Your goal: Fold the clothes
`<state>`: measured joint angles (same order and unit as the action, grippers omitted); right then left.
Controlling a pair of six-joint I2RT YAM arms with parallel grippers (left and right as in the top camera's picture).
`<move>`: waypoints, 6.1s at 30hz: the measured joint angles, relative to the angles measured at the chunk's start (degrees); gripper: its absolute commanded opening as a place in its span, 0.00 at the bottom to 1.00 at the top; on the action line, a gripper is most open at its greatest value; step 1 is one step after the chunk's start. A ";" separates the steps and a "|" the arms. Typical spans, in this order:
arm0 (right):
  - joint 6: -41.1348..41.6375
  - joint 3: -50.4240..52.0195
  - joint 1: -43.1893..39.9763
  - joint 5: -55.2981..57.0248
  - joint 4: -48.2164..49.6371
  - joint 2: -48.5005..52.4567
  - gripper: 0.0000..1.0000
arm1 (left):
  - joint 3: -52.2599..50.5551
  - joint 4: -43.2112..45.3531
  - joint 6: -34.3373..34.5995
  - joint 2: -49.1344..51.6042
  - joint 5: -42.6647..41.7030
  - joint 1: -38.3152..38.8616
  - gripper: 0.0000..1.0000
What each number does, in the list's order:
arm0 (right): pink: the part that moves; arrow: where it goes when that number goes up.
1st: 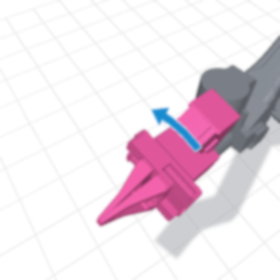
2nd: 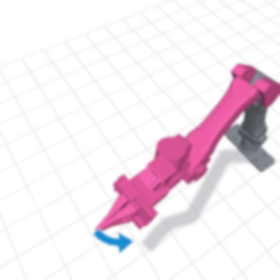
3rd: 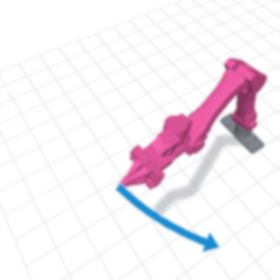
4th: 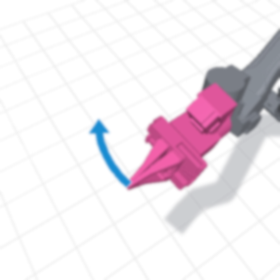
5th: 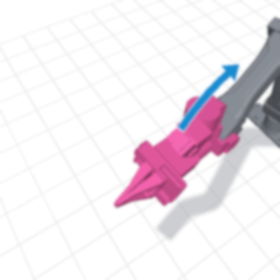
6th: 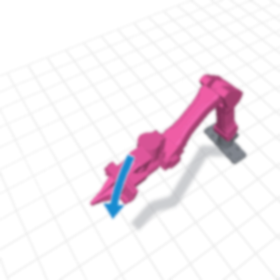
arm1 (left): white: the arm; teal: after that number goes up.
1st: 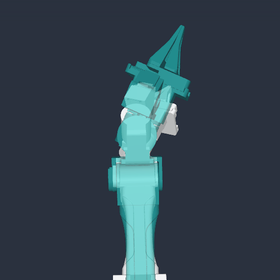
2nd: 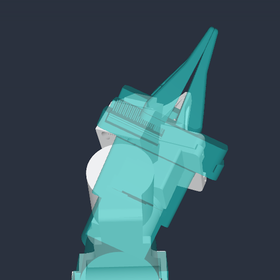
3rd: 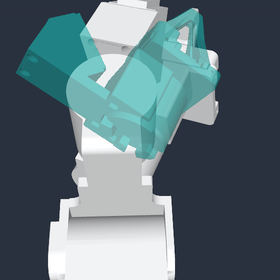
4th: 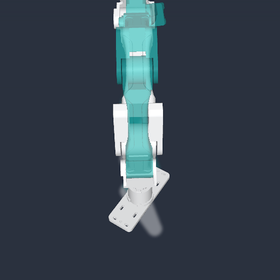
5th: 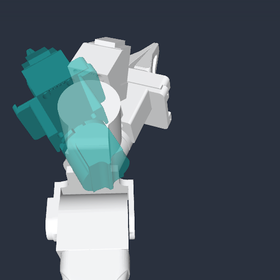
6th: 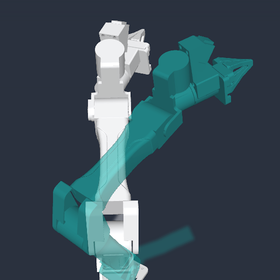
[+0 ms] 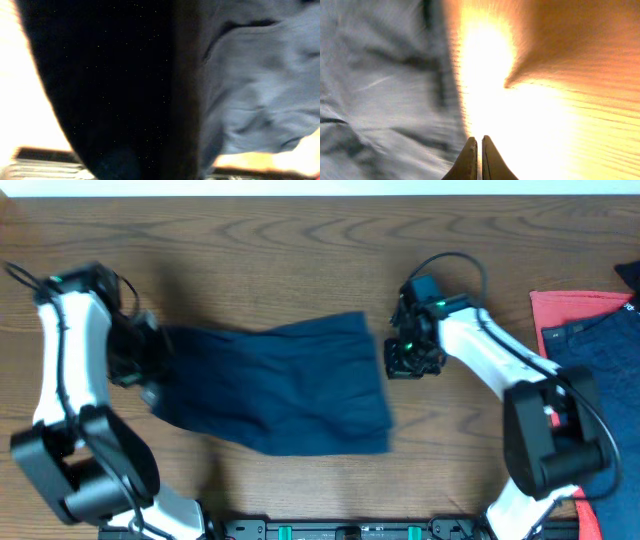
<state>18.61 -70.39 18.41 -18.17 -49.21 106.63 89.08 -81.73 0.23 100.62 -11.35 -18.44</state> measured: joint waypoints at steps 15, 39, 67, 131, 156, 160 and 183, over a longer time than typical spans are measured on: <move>0.00 0.00 -1.46 0.07 0.24 -4.72 0.05 | 0.92 5.22 8.48 -2.05 6.84 20.00 0.06; 7.63 0.07 15.39 -8.22 20.28 -3.19 0.01 | -1.40 0.61 16.39 -5.07 13.31 24.33 0.06; 26.58 -0.07 28.20 -18.91 65.81 21.05 0.01 | 0.98 -0.17 13.03 -13.16 2.14 23.02 0.06; -0.02 -2.29 3.26 -7.02 10.69 10.16 0.01 | 0.98 4.00 10.29 -11.67 7.72 30.01 0.06; -0.42 -2.32 4.31 -10.51 9.81 10.86 0.01 | -0.44 14.84 25.99 4.37 3.06 49.94 0.54; -0.44 -2.32 4.20 -10.64 9.40 10.88 0.01 | -0.50 15.87 27.23 5.03 1.05 49.92 0.70; -17.66 -0.68 -3.87 -17.49 -3.30 1.31 0.38 | -3.52 7.96 15.17 -7.37 2.29 37.88 0.66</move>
<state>0.95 -71.07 14.55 -35.66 -52.51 107.94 85.56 -73.78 15.40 93.25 -9.06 19.44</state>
